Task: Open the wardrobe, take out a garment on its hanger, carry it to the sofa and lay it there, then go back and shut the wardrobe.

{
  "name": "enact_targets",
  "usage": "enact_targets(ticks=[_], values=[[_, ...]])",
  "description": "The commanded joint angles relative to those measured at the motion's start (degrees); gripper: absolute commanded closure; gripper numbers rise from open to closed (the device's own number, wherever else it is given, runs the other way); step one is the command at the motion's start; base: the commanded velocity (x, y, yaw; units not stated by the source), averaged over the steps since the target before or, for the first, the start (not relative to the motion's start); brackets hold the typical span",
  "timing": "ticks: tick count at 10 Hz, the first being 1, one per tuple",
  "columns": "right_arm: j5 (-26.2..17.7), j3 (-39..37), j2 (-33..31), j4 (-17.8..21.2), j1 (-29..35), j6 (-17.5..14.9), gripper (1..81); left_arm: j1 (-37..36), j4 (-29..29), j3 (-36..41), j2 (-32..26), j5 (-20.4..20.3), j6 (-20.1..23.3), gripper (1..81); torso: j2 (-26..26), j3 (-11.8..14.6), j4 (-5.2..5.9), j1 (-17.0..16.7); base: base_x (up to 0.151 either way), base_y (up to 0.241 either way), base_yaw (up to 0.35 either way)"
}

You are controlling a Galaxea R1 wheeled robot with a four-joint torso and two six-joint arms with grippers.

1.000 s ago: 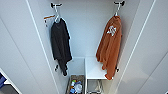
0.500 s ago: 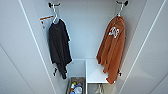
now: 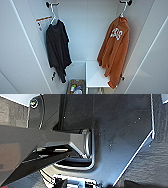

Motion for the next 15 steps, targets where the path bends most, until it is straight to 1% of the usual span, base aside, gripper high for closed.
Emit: enact_targets(ticks=[1, 15], values=[[-2.7, 0.1, 0.3, 0.2, 1.4, 0.1, 1.0, -1.3, 0.1, 0.2, 0.0, 3.2, 0.2, 1.0, 0.0, 0.0, 0.0, 0.0, 0.114, 0.0, 0.0], [-2.4, 0.4, 0.3, 0.2, 1.5, -0.2, 1.0, -1.1, 0.2, 0.3, 0.3, 3.1, 0.2, 1.0, 0.0, 0.0, 0.0, 0.0, 0.113, 0.0, 0.0]])
